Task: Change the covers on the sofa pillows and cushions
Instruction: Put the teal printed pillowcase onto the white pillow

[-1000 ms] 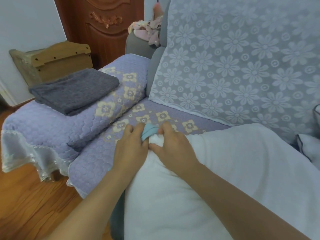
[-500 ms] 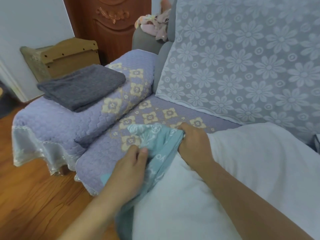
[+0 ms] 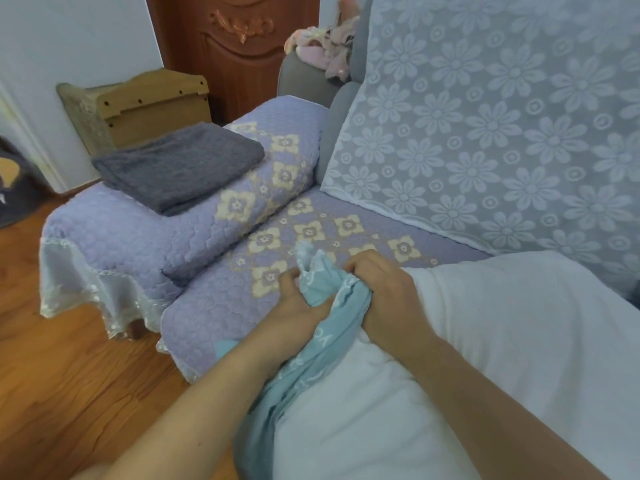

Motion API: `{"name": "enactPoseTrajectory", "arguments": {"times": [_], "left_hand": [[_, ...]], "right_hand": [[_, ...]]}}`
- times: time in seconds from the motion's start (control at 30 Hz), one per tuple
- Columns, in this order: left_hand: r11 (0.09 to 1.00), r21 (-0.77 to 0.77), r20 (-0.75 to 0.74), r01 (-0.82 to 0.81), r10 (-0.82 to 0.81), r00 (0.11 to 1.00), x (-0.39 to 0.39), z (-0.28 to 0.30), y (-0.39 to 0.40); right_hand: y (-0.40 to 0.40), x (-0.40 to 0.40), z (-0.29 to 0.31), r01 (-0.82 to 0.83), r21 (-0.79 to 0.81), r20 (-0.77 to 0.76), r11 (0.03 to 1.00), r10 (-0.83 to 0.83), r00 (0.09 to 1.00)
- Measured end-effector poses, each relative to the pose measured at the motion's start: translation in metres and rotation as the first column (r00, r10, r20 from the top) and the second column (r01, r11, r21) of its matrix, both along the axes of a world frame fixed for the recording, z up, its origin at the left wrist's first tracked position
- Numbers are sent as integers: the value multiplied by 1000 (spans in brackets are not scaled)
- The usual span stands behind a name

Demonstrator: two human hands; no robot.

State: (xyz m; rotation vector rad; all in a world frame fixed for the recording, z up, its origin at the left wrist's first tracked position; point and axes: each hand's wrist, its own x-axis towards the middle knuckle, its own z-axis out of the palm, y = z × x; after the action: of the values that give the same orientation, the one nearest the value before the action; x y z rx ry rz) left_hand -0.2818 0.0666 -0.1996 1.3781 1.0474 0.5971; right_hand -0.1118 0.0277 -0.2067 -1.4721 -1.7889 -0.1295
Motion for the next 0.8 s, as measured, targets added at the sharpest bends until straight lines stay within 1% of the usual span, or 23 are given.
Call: {"name": "enactPoseTrajectory", "arguments": {"times": [0.03, 0.07, 0.1, 0.13, 0.17, 0.2, 0.23, 0.27, 0.3, 0.33, 0.37, 0.4, 0.43, 0.47, 0.5, 0.53, 0.57, 0.6, 0.63, 0.7, 0.73, 0.77, 0.8], "left_hand": [[982, 17, -49, -189, 190, 981, 1, -5, -3], [939, 63, -88, -338, 343, 935, 2, -9, -6], [924, 131, -139, -359, 375, 916, 2, -12, -10], [939, 199, -231, -279, 322, 918, 1, -13, -14], [960, 238, -374, -145, 228, 899, -2, -14, -17], [963, 268, -522, -5, 150, 840, -5, -14, -19], [945, 312, -619, 99, 124, 776, -8, -14, -19], [917, 360, -659, 174, 118, 743, -11, -12, -21], [874, 432, -646, 224, 126, 753, -14, -9, -24], [798, 542, -597, 263, 146, 789, -17, -7, -27], [693, 659, -526, 292, 147, 837, -20, -5, -31], [585, 749, -457, 313, 112, 883, -23, -1, -33], [468, 820, -396, 330, 49, 917, -27, 1, -35], [352, 869, -360, 347, -32, 933, -30, 5, -38], [240, 902, -346, 360, -102, 933, -31, 9, -42], [135, 925, -337, 355, -144, 931, -31, 12, -50], [61, 944, -311, 326, -173, 934, -29, 13, -58], [28, 958, -273, 285, -209, 939, -26, 13, -67], [22, 969, -233, 246, -256, 938, -23, 14, -77], [14, 980, -182, 197, -324, 929, -18, 13, -90], [15, 982, -173, 188, -334, 927, -16, 13, -93], [30, 981, -168, 189, -342, 925, -16, 13, -95], [50, 980, -162, 192, -348, 923, -16, 14, -96]], "right_hand": [[0, 1, 1, 20, -15, -4, 1000, -20, 1000], [0, 3, 3, 37, -30, -14, 999, -38, 999], [0, 5, 5, 43, -45, -32, 998, -44, 999], [0, 6, 6, 35, -55, -33, 998, -37, 999], [-2, 6, 8, 24, -70, -11, 997, -25, 1000], [-4, 5, 10, 26, -92, 34, 995, -23, 999], [-6, 3, 13, 30, -133, 73, 991, -20, 997], [-8, 3, 18, 18, -197, 86, 980, -1, 996], [-10, 3, 28, -21, -288, 77, 957, 45, 996], [-12, 10, 38, -92, -405, 53, 910, 123, 991], [-15, 20, 53, -174, -545, 0, 820, 208, 978], [-18, 32, 70, -256, -673, -98, 693, 260, 961], [-21, 44, 89, -321, -763, -225, 561, 235, 946], [-22, 56, 107, -358, -814, -337, 458, 130, 933], [-20, 63, 121, -357, -854, -387, 378, -3, 922], [-15, 65, 129, -298, -903, -342, 311, -97, 935], [-8, 63, 134, -182, -949, -222, 258, -134, 966], [3, 58, 132, -36, -976, -61, 217, -107, 992], [15, 49, 128, 96, -977, 91, 188, -39, 995], [30, 28, 115, 281, -943, 306, 177, 139, 942], [33, 20, 109, 334, -929, 363, 157, 224, 904], [33, 13, 105, 370, -922, 386, 110, 295, 874], [28, 8, 105, 383, -922, 378, 54, 338, 862]]}}
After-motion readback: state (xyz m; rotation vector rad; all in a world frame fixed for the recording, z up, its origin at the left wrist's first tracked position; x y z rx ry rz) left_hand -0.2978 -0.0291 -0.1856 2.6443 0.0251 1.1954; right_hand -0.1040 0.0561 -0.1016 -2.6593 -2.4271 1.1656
